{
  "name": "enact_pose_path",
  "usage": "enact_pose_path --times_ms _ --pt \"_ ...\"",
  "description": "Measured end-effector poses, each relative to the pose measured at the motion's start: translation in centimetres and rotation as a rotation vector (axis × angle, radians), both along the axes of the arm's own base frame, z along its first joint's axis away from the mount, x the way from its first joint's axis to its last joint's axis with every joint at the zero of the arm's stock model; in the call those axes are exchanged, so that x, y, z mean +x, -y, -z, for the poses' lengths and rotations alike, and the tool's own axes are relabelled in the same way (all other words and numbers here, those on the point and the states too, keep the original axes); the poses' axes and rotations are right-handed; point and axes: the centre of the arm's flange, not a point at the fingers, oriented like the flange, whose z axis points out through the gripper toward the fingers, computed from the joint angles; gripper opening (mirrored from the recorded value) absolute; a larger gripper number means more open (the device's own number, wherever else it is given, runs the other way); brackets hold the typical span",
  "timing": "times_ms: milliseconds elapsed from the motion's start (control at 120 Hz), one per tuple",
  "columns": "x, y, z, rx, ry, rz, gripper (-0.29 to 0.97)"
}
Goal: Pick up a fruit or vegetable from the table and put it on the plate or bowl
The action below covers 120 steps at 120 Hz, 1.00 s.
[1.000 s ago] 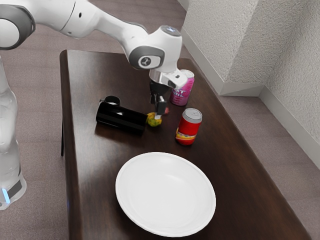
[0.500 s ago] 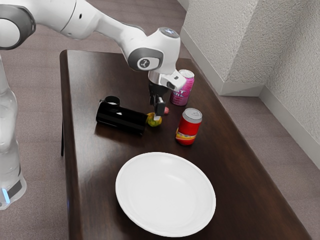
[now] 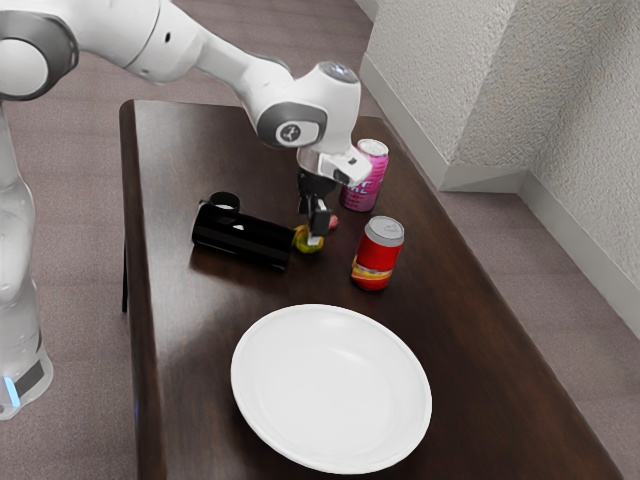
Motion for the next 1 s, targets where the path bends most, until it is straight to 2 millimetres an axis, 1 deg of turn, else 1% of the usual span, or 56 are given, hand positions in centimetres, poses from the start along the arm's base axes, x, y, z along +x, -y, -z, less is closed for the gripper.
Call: enact_pose_path --times_ms 233,442,625,1000 --pt "0.1 0.0 0.3 -0.005 0.002 -0.003 0.68" --pt "0.5 0.0 1.8 -0.008 -0.022 -0.005 0.68" --pt "0.8 0.2 2.4 -0.011 -0.028 -0.003 0.68" --pt "0.9 0.1 2.9 -0.021 -0.029 -0.012 0.68"
